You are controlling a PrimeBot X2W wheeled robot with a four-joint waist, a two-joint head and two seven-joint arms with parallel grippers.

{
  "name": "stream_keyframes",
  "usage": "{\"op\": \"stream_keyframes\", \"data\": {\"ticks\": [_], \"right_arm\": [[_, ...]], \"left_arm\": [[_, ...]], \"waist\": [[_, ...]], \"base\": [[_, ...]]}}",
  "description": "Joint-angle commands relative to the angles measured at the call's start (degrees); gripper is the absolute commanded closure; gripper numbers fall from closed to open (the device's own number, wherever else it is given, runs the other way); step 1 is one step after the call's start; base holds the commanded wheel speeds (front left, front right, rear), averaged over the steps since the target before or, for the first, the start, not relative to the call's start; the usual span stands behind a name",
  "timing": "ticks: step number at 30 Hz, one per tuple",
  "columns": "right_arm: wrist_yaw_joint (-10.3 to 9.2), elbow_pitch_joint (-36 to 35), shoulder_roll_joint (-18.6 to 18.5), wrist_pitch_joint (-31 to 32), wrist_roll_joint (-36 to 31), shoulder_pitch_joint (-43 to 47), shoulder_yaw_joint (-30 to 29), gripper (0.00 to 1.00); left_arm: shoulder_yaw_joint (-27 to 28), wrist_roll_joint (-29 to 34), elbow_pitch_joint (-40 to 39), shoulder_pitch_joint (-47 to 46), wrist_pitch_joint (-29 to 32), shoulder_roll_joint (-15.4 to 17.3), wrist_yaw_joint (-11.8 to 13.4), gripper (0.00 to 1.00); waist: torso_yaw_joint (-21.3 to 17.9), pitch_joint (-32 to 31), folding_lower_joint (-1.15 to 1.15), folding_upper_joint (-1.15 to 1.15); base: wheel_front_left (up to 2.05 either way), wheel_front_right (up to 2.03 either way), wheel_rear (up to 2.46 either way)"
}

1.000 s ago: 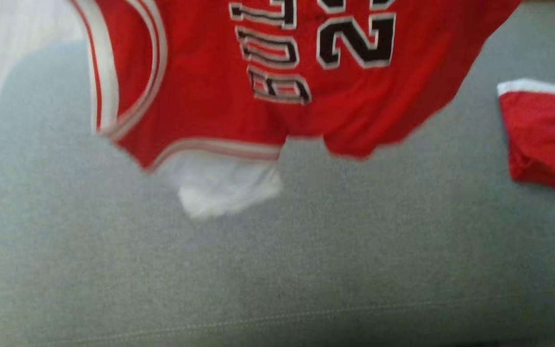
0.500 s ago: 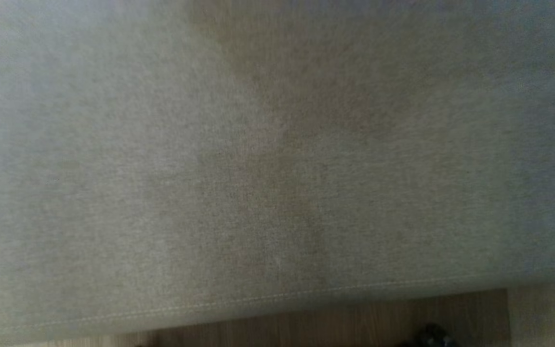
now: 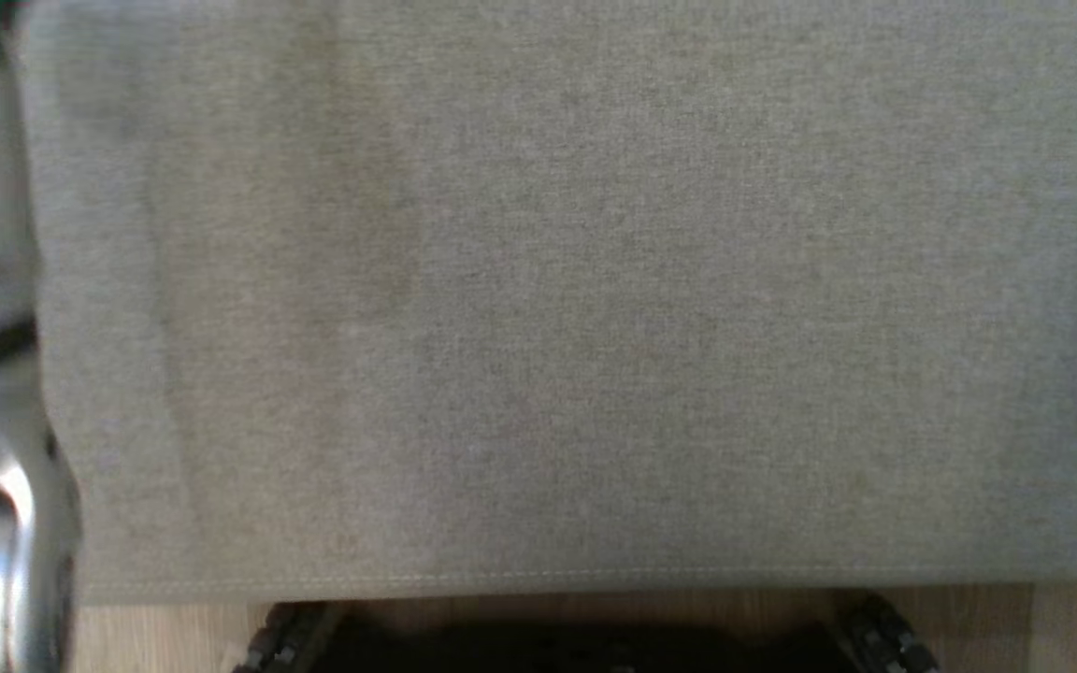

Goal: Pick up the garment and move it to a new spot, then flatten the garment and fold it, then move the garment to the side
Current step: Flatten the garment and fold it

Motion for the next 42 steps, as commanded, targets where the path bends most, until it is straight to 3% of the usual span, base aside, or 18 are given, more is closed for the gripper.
{"op": "stream_keyframes", "data": {"ticks": [1, 11, 15, 19, 26, 32, 37, 42], "right_arm": [[-0.03, -1.1, 0.5, -0.3, 0.9, -0.5, -0.9, 1.00], [-0.03, 9.0, 2.8, 0.7, 7.2, 14.2, -0.8, 1.00], [-0.03, 9.9, 2.7, 0.4, 9.3, 21.9, 1.0, 1.00], [-0.03, 8.3, 2.2, 0.0, 12.5, 29.7, 1.5, 1.00], [-0.03, -4.9, 1.4, -0.2, 20.1, 47.5, 0.0, 1.00], [-0.03, -25.3, 3.2, 6.0, 24.0, 62.9, -2.5, 1.00], [-0.03, -41.0, 6.3, 14.5, 23.6, 69.0, -2.8, 1.00], [-0.03, -43.8, 6.5, 18.2, 20.8, 66.7, -2.0, 1.00]], "left_arm": [[2.1, -0.8, -4.0, 0.8, -0.3, 3.1, -0.2, 1.00], [-4.1, -13.4, -9.1, 29.6, -0.2, 7.0, -0.3, 1.00], [-3.7, -16.3, -11.3, 41.2, 0.7, 8.0, -0.1, 1.00], [-3.2, -18.8, -16.2, 52.0, 1.4, 7.4, 1.9, 1.00], [-3.1, -21.9, -29.8, 69.7, 3.4, 5.5, 7.1, 1.00], [-2.5, -23.3, -38.8, 76.8, 5.3, 4.9, 10.8, 1.00], [-2.3, -23.8, -39.5, 74.0, 7.1, 4.5, 12.3, 1.00], [-3.9, -23.2, -33.7, 63.8, 8.9, 3.5, 11.8, 1.00]], "waist": [[-0.2, -2.7, -0.01, 0.00], [-1.9, -16.6, -0.01, 0.00], [-2.5, -21.8, -0.01, 0.00], [-2.8, -25.5, -0.01, 0.00], [-2.3, -29.6, -0.01, 0.00], [-2.2, -29.7, -0.01, 0.00], [-2.3, -28.8, -0.01, 0.00], [-1.6, -27.1, -0.01, 0.00]], "base": [[0.00, 0.00, 0.00], [0.00, 0.00, 0.00], [0.00, 0.00, 0.00], [0.00, 0.00, 0.00], [0.00, 0.00, 0.00], [0.00, 0.00, 0.00], [0.00, 0.00, 0.00], [0.00, 0.00, 0.00]]}}
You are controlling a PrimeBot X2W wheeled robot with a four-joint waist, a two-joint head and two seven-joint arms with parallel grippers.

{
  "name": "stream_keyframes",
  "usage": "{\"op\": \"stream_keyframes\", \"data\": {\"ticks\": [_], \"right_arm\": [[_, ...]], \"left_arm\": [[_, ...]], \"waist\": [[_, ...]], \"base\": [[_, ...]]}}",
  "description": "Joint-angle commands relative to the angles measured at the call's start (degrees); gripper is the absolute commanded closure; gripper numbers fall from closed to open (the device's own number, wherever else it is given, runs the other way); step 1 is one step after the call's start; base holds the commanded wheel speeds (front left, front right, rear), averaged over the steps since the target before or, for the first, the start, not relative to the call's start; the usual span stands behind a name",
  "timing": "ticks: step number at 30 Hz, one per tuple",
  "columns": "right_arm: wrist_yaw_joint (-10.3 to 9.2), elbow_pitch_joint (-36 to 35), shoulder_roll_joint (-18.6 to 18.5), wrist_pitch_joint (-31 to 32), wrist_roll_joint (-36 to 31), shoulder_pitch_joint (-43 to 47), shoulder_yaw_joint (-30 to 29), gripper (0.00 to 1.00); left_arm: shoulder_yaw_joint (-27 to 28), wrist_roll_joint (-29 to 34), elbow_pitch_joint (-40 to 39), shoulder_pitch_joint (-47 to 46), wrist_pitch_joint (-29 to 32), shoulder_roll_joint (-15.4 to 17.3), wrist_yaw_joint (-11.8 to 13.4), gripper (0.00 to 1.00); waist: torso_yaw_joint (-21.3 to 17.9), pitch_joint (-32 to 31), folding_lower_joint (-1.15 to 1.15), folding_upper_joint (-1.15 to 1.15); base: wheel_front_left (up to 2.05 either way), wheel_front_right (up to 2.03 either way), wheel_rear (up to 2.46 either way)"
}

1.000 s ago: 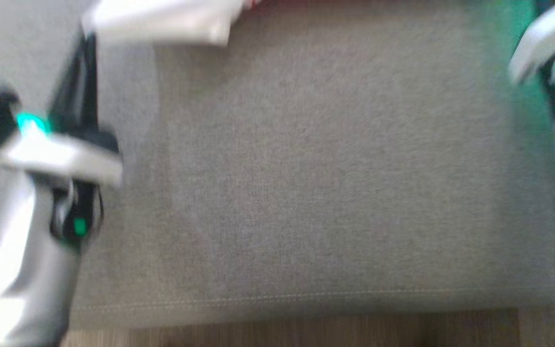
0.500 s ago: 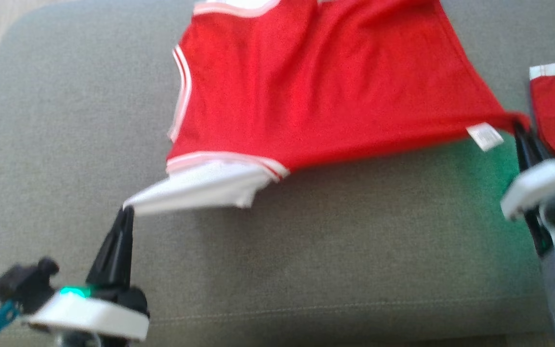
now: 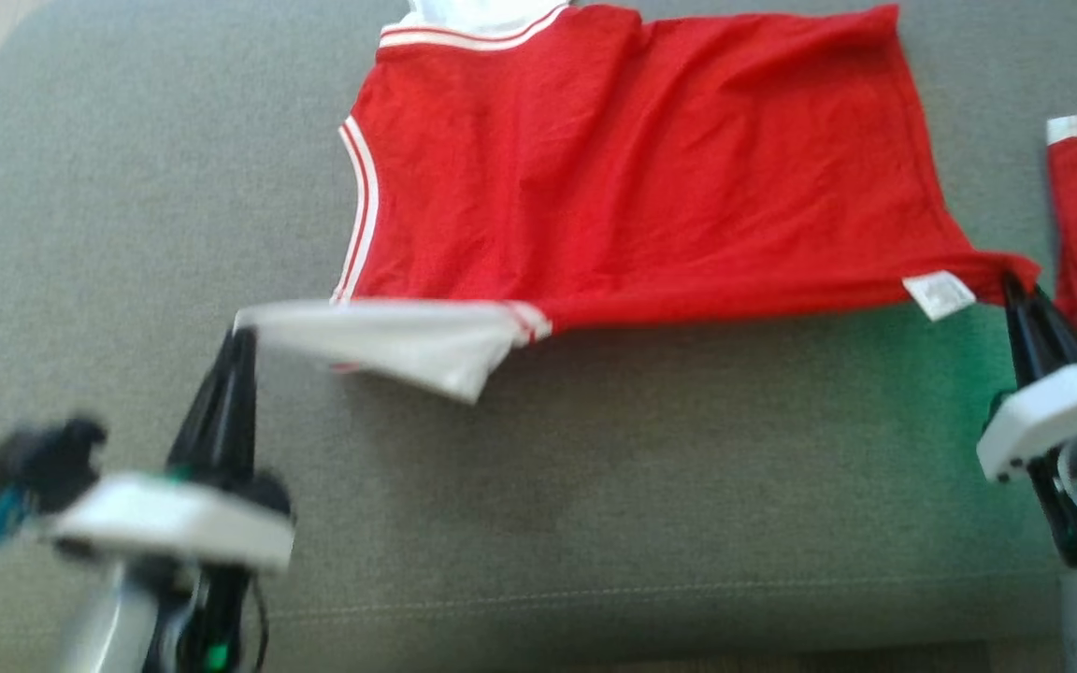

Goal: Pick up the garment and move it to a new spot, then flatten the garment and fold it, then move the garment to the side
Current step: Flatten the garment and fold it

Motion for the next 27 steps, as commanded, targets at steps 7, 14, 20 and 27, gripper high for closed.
{"op": "stream_keyframes", "data": {"ticks": [7, 14, 20, 27], "right_arm": [[-0.03, 5.5, -2.0, -0.9, -3.4, -10.0, 0.7, 1.00], [-0.03, 12.5, -2.5, -2.9, -5.3, -17.1, 0.2, 1.00], [-0.03, 18.0, -2.4, -5.3, -7.7, -22.4, 0.5, 0.93], [-0.03, 20.2, -1.0, -11.7, -8.9, -24.9, 0.6, 0.00]], "left_arm": [[-0.5, 2.7, 11.0, -18.2, -0.5, -0.8, -3.6, 1.00], [-1.7, 4.5, 20.8, -27.5, -2.6, -1.4, -6.4, 1.00], [-4.0, 7.0, 29.1, -34.6, -6.0, -2.2, -9.2, 1.00], [-4.0, 10.3, 34.7, -37.4, -9.0, -3.1, -10.7, 0.00]], "waist": [[1.5, 4.1, 0.01, 0.00], [1.6, 7.4, 0.01, 0.00], [1.6, 9.9, 0.01, 0.00], [0.9, 10.5, 0.01, 0.00]], "base": [[0.00, 0.00, 0.00], [0.00, 0.00, 0.00], [0.00, 0.00, 0.00], [0.00, 0.00, 0.00]]}}
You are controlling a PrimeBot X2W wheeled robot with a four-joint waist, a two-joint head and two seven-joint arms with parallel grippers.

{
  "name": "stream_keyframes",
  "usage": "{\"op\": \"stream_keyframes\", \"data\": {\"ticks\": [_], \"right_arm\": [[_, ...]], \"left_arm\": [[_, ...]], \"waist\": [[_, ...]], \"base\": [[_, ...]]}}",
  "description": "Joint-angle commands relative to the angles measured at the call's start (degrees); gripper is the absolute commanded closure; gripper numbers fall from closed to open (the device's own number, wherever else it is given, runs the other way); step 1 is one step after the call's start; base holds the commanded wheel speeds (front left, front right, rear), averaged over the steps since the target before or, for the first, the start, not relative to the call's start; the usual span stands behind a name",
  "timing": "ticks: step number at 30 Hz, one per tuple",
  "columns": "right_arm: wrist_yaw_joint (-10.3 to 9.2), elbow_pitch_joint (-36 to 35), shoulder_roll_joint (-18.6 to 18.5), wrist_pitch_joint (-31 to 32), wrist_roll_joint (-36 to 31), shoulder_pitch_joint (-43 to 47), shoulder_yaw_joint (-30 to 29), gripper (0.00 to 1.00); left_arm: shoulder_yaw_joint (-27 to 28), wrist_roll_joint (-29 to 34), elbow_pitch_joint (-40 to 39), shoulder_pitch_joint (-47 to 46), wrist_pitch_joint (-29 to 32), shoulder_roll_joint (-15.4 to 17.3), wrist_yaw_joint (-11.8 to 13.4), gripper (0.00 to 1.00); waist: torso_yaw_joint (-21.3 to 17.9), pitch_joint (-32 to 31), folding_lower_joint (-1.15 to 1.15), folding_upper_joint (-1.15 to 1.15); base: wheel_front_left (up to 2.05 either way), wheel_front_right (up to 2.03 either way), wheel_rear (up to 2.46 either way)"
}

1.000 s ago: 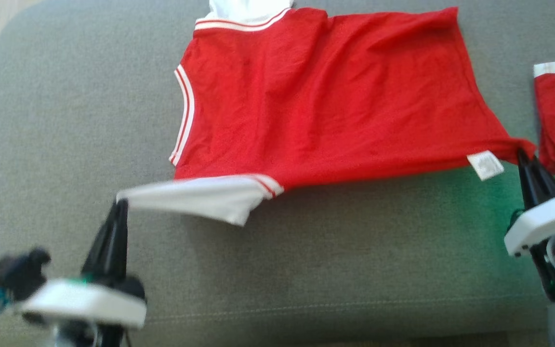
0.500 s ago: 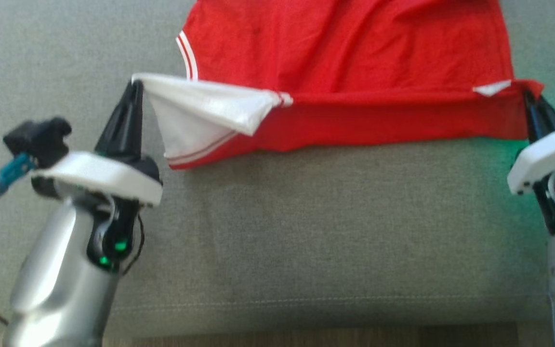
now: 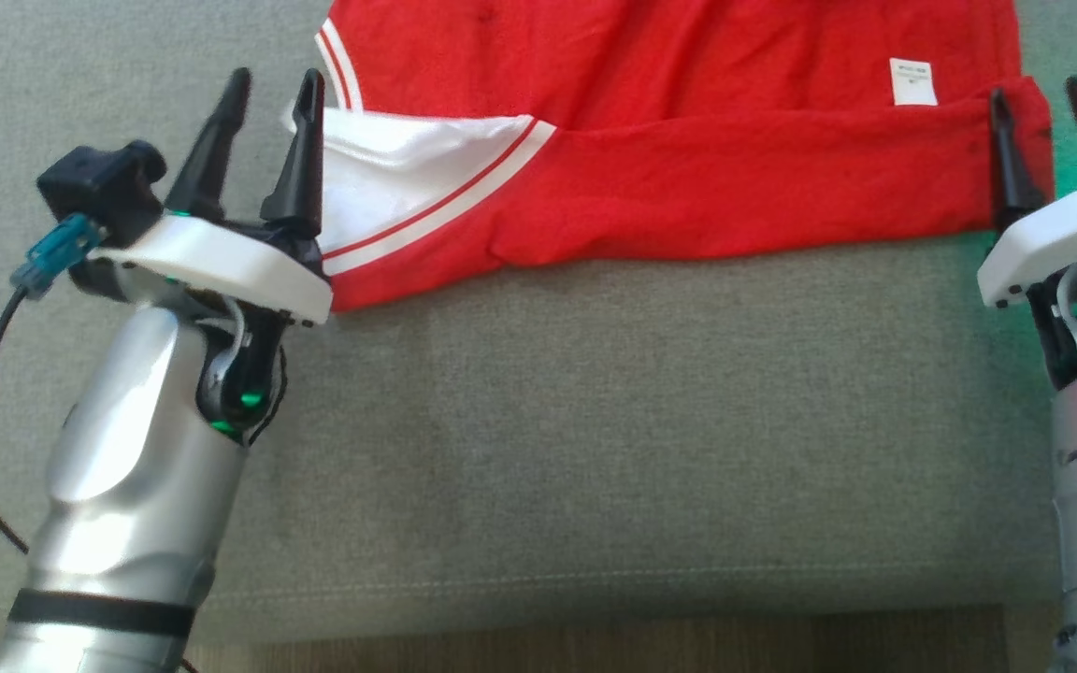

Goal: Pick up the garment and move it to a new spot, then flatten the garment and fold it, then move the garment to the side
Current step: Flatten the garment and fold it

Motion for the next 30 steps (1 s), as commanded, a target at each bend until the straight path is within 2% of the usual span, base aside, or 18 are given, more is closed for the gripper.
{"op": "stream_keyframes", "data": {"ticks": [1, 4, 7, 13, 23, 30], "right_arm": [[-0.03, -2.4, 0.7, -2.1, -0.5, -0.7, 0.6, 0.00], [-0.03, -5.0, 2.2, -4.2, -0.2, 0.8, 0.2, 0.00], [-0.03, -8.5, 3.6, -5.1, 0.7, 3.2, 0.0, 0.00], [-0.03, -14.6, 5.4, -4.2, 2.5, 8.0, 0.5, 0.00], [-0.03, -20.6, 6.2, 1.2, 5.9, 11.6, 2.8, 0.00], [-0.03, -17.9, 6.4, 6.7, 10.0, 11.3, 1.6, 0.00]], "left_arm": [[2.9, 1.2, -1.9, -0.5, -0.7, 1.5, -0.1, 0.00], [6.4, 2.9, -5.6, 3.2, -0.7, 0.7, 1.6, 0.00], [8.4, 3.3, -9.0, 9.5, -0.7, -0.8, 2.1, 0.00], [7.7, 2.7, -9.8, 18.5, -0.2, -3.3, 2.8, 0.00], [6.9, -0.1, -4.0, 16.1, 3.7, -4.0, 2.0, 0.00], [5.6, -0.8, -1.8, 15.5, 6.5, -4.3, 1.7, 0.00]], "waist": [[-0.3, -0.3, -0.01, 0.00], [-0.9, -0.8, -0.01, 0.00], [-1.4, -1.3, -0.01, 0.00], [-1.8, -2.2, -0.01, 0.00], [-2.5, -2.5, -0.01, 0.00], [-2.4, -2.8, -0.01, 0.00]], "base": [[0.00, 0.00, 0.00], [0.00, 0.00, 0.00], [0.00, 0.00, 0.00], [0.00, 0.00, 0.00], [0.00, 0.00, 0.00], [0.00, 0.00, 0.00]]}}
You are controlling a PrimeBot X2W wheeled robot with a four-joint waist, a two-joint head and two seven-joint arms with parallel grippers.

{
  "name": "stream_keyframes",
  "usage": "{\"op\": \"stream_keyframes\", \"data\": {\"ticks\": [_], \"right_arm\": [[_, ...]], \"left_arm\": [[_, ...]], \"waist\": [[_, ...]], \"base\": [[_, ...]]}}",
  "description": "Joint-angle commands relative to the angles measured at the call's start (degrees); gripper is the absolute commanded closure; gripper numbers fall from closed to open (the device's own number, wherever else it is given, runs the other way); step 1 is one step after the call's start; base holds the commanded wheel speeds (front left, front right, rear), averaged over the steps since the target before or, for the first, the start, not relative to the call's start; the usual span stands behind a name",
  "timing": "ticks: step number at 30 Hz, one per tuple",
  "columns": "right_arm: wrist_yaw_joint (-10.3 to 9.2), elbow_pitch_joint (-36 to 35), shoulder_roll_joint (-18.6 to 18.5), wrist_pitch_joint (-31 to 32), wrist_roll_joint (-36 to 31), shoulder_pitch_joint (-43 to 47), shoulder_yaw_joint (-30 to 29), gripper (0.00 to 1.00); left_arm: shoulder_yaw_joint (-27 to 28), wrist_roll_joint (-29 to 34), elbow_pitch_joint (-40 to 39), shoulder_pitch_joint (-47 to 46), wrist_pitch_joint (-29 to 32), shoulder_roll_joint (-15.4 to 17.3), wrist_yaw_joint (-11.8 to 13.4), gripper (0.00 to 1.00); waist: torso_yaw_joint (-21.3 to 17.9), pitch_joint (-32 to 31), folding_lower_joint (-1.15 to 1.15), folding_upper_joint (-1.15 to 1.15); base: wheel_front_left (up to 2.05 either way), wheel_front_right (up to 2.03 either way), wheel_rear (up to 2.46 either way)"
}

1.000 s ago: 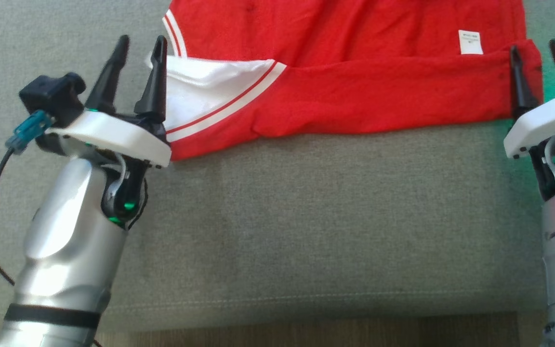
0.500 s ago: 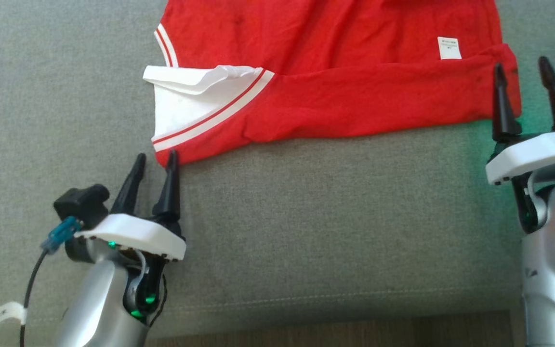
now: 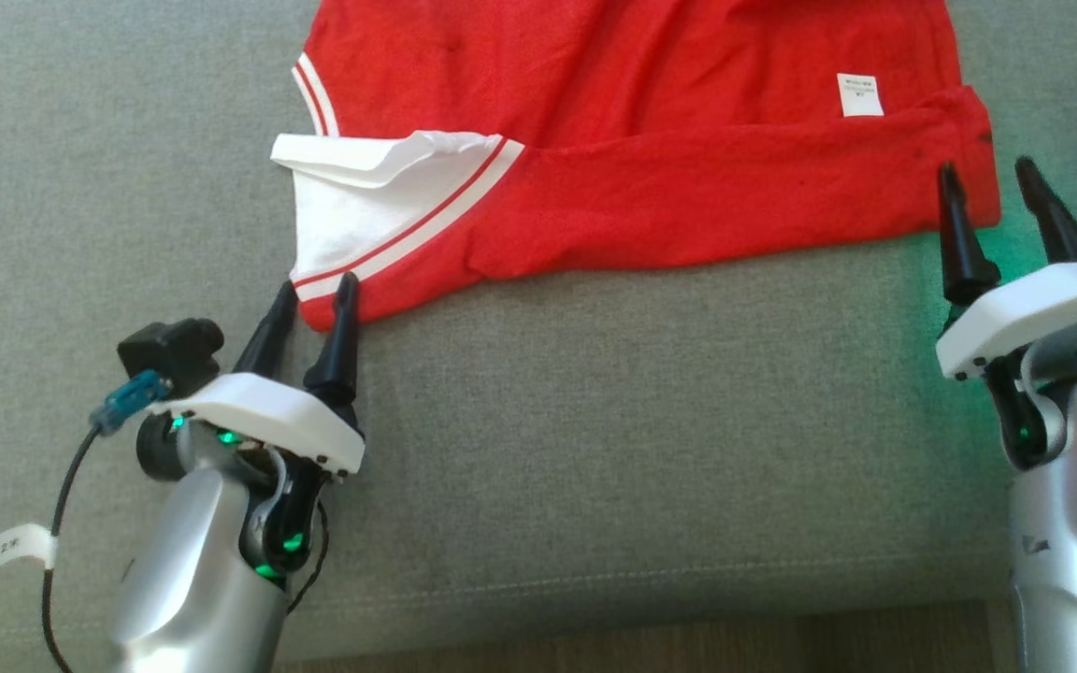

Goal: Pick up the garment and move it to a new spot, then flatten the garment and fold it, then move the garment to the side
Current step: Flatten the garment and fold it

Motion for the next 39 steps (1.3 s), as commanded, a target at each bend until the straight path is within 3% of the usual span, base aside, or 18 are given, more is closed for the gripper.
{"op": "stream_keyframes", "data": {"ticks": [1, 3, 4, 6, 12, 14, 19, 25, 32, 39], "right_arm": [[-0.03, -1.2, 0.6, 0.6, -0.1, -0.6, 0.6, 0.00], [-0.03, 0.7, 0.6, 2.1, -0.3, -1.4, -0.7, 0.00], [-0.03, 1.9, 0.6, 2.9, -0.5, -1.9, -1.3, 0.00], [-0.03, 4.2, 0.6, 4.6, -1.3, -2.8, -2.6, 0.00], [-0.03, 10.4, 0.6, 7.8, -3.1, -6.1, -4.6, 0.03], [-0.03, 11.5, 0.6, 8.3, -4.2, -6.5, -4.7, 1.00], [-0.03, 11.1, 0.6, 8.9, -4.1, -5.3, -4.3, 1.00], [-0.03, 5.7, 0.4, 12.5, -0.4, -0.4, -2.3, 1.00], [-0.03, -3.1, -3.9, 19.8, 6.1, 9.8, 1.2, 1.00], [-0.03, -12.8, -7.9, 26.0, 9.3, 19.1, 0.6, 1.00]], "left_arm": [[1.1, -0.2, -0.5, -0.2, 0.6, 0.6, -0.2, 0.00], [0.7, -0.1, -0.4, 0.1, 1.0, 0.7, -0.2, 0.06], [0.6, -0.1, -0.3, 0.2, 1.1, 0.7, -0.2, 0.42], [0.1, 0.1, -0.1, 0.2, 1.3, 0.9, -0.3, 1.00], [-1.4, 1.1, -0.9, 0.1, 1.3, 1.5, -0.7, 1.00], [-1.6, 1.1, -1.0, 0.0, 1.2, 1.6, -0.8, 1.00], [-1.9, 1.5, -1.7, 0.6, 0.9, 2.4, -0.6, 1.00], [-1.7, 1.5, -6.1, 4.7, 2.0, 4.9, 0.1, 1.00], [-1.6, 0.6, -15.6, 13.9, 6.1, 8.3, 2.2, 1.00], [-2.6, 0.3, -26.0, 23.2, 11.9, 11.0, 5.2, 1.00]], "waist": [[0.1, -0.1, 0.00, 0.00], [0.3, -0.3, 0.00, 0.00], [0.4, -0.4, 0.00, 0.00], [0.7, -0.6, 0.00, 0.00], [1.6, -1.1, 0.00, 0.00], [2.0, -1.3, 0.00, 0.00], [2.2, -2.6, 0.00, 0.00], [1.7, -5.0, 0.00, 0.00], [1.3, -7.4, 0.00, 0.00], [1.8, -8.1, 0.00, 0.00]], "base": [[0.00, 0.00, 0.00], [0.00, 0.00, 0.00], [0.00, 0.00, 0.00], [0.00, 0.00, 0.00], [0.00, 0.00, 0.00], [0.00, 0.00, 0.00], [0.00, 0.00, 0.00], [0.00, 0.00, 0.00], [0.00, 0.00, 0.00], [0.00, 0.00, 0.00]]}}
